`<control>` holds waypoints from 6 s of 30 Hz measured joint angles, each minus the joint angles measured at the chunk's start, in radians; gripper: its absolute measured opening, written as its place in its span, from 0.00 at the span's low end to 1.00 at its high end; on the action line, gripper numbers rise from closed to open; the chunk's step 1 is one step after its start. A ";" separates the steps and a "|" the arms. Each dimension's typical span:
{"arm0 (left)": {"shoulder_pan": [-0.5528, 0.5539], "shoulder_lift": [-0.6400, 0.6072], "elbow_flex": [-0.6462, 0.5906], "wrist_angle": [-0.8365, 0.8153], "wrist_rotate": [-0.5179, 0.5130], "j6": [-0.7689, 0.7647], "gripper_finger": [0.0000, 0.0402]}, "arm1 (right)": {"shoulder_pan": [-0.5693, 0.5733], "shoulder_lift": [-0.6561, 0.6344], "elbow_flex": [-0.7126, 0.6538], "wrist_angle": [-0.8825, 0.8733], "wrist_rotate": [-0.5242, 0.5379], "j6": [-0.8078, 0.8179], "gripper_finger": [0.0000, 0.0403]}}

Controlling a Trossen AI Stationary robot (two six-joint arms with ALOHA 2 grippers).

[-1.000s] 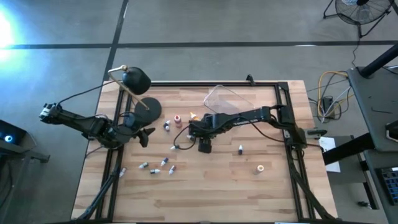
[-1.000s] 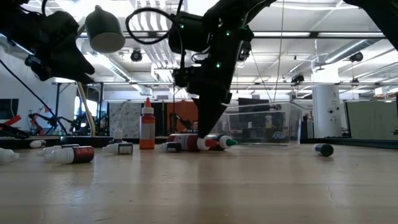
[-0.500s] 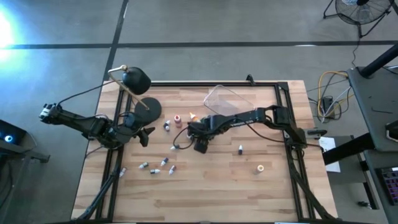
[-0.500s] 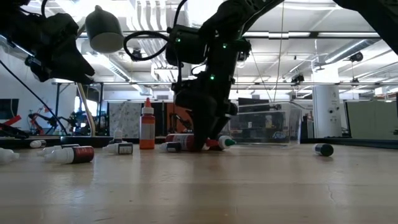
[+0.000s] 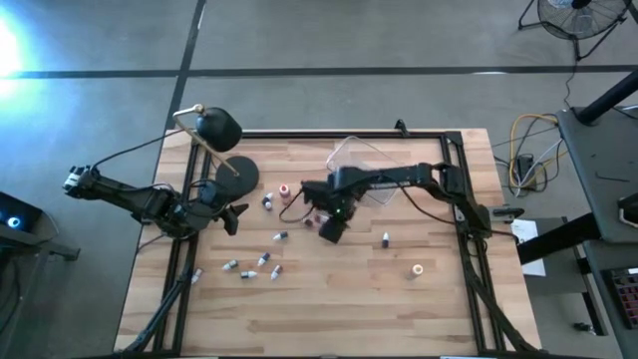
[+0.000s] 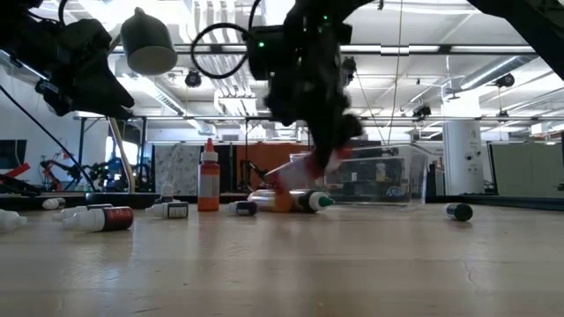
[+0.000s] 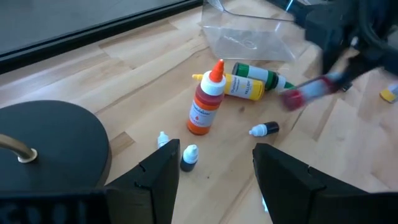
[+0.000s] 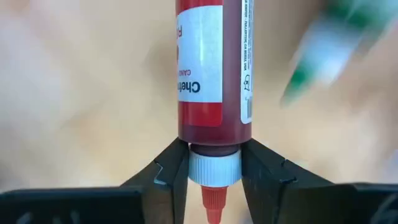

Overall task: Pick & Place food coloring
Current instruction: Adjust the large red food coloring bottle, then adjust the large green food coloring bottle

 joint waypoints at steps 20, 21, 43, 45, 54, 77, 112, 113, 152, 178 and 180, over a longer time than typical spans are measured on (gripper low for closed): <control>0.000 0.000 0.000 0.030 -0.042 0.146 0.44 | 0.136 0.083 -0.148 -0.313 -0.744 0.268 0.30; 0.000 0.000 0.000 0.030 -0.043 0.152 0.44 | 0.141 0.088 -0.151 -0.312 -0.744 0.277 0.31; 0.000 0.000 0.000 0.021 -0.045 0.170 0.44 | 0.154 0.100 -0.178 -0.277 -0.738 0.333 0.40; 0.000 0.000 0.000 0.021 -0.045 0.170 0.44 | 0.154 0.100 -0.178 -0.277 -0.738 0.330 0.41; 0.000 0.000 0.000 0.021 -0.045 0.164 0.44 | 0.153 0.068 -0.178 -0.275 -0.650 0.314 0.45; 0.000 0.000 0.000 0.026 -0.044 0.126 0.44 | 0.132 0.022 0.116 0.195 0.494 0.093 0.45; 0.000 0.000 0.000 -0.028 -0.127 0.104 0.44 | 0.280 -0.275 -0.555 0.667 0.668 0.301 0.33; 0.000 0.000 0.000 -0.028 -0.127 0.104 0.44 | 0.276 -0.265 -0.565 0.665 0.677 0.301 0.33; 0.020 0.063 -0.002 -0.028 -0.131 -0.007 0.44 | 0.109 -0.231 -0.694 0.936 0.777 0.261 0.37; 0.020 0.066 -0.002 -0.024 -0.123 -0.009 0.44 | 0.104 -0.206 -0.601 0.898 0.733 0.150 0.26; 0.020 0.066 -0.002 -0.024 -0.123 -0.009 0.44 | 0.104 -0.216 -0.594 0.875 0.722 0.154 0.26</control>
